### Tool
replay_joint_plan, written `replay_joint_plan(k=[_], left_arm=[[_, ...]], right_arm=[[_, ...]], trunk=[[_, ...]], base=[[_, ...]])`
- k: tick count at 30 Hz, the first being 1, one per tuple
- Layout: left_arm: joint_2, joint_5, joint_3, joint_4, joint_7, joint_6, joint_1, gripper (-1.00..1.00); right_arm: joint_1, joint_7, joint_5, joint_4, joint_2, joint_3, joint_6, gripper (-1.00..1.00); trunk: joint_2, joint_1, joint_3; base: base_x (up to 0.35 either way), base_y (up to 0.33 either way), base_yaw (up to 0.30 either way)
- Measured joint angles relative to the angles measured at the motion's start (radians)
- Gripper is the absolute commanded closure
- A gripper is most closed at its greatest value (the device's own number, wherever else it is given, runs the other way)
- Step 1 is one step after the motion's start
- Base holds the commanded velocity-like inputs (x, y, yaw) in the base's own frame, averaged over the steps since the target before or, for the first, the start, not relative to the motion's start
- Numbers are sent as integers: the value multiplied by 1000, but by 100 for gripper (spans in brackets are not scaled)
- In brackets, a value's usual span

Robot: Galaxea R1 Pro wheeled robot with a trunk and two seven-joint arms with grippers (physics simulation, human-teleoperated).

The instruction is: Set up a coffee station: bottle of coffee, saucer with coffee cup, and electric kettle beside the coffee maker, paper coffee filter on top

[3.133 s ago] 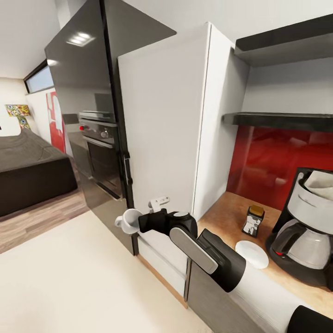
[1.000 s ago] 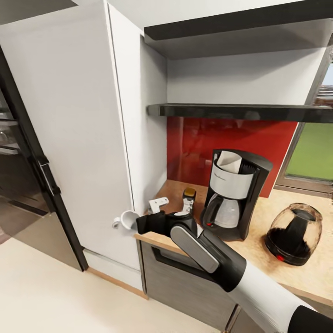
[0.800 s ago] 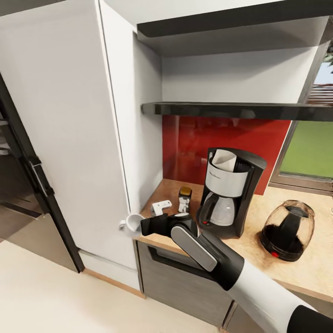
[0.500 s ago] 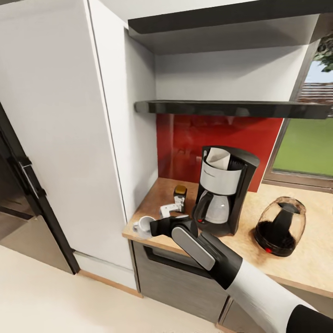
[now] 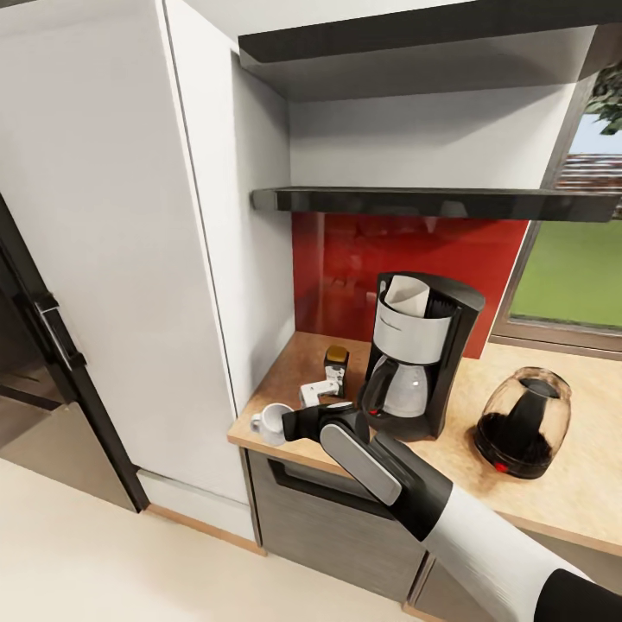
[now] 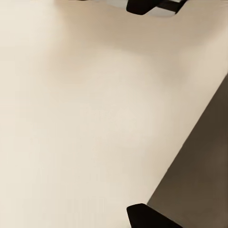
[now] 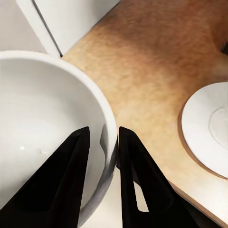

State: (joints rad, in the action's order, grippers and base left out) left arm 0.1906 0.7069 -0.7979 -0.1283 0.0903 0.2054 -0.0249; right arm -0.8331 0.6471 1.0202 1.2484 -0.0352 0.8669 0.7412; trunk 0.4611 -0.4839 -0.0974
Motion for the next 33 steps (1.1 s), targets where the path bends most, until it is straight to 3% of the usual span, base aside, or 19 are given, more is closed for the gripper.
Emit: replay_joint_plan(k=[21,33], left_arm=[[-4,0,-1,1,0,-2,0,-100],[-8,-1,0,1,2,-2,0,-100]], right_arm=[[0,4,1,-6,1,-4,1,100],[0,6,1,-76,2,-6,1,100]], trunk=[[0,0,0],[0,0,0]], base=[[0,0,-2],[0,0,-247]])
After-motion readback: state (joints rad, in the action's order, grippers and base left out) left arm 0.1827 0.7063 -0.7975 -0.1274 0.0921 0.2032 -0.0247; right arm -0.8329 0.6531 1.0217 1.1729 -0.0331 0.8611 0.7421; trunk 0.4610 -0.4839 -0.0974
